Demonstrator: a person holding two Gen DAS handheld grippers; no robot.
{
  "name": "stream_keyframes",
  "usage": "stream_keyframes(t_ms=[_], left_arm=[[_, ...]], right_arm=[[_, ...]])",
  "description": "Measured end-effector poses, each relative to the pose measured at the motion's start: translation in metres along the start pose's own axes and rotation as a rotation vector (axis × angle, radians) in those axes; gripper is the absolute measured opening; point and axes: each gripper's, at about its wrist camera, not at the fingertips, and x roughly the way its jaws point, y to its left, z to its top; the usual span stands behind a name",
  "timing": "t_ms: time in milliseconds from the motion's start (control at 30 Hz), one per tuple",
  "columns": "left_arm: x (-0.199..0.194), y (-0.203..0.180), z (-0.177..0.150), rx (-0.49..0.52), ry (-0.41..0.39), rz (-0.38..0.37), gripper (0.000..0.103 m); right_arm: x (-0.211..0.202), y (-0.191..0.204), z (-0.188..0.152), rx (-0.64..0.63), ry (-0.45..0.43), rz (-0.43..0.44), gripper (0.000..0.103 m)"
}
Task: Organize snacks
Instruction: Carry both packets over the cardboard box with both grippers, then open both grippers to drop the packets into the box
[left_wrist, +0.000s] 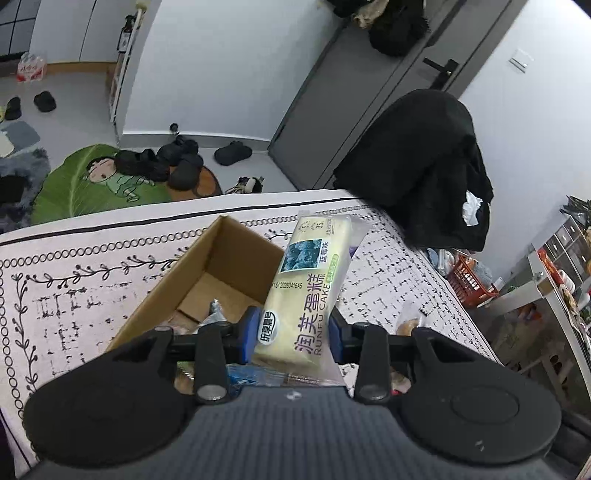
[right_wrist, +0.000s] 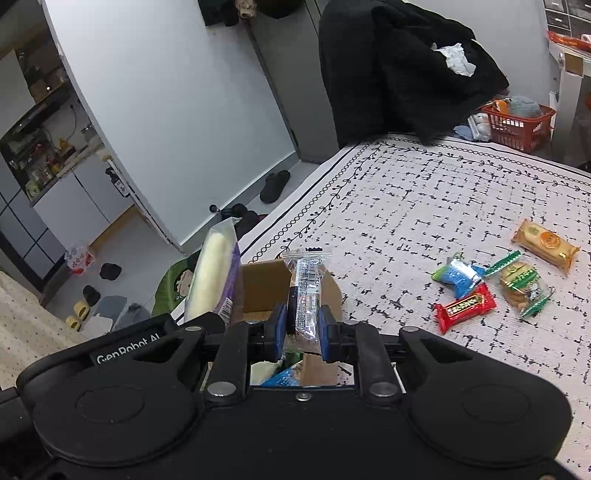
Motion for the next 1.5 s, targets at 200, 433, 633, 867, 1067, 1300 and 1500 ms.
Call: stream_keyframes(t_ms=[200, 433, 633, 867, 1067, 1300, 1500], left_arm=[[0.006, 0.014, 0.002, -0.028, 0.034, -0.010, 0.038], [0.018, 0.032, 0.006, -0.072, 0.076, -0.019, 0.038], [0.026, 0.040, 0.009, -0.096, 0.106, -0.014, 0.040], [0.025, 0.044, 0.012, -0.111, 0.116, -0.024, 0.046], [0.022, 0.048, 0.015, -0.129, 0.114, -0.001, 0.059], [0.017, 0.041, 0.016, -0.117, 0.115, -0.004, 0.077], [0.012, 0.027, 0.013, -0.078, 0.103, -0.016, 0.089]], right_arm=[[0.011, 0.010, 0.000, -0.008, 0.009, -0.018, 0.018], [0.022, 0.017, 0.000, -0.019, 0.019, -0.041, 0.018], [0.026, 0.024, 0.001, -0.035, 0.020, -0.056, 0.018], [0.023, 0.026, 0.002, -0.021, 0.011, -0.059, 0.030], [0.011, 0.021, 0.004, -0.004, -0.014, -0.088, 0.045], [-0.006, 0.006, 0.001, 0.012, -0.032, -0.123, 0.060], [-0.021, -0.011, 0.001, 0.016, -0.056, -0.159, 0.071]])
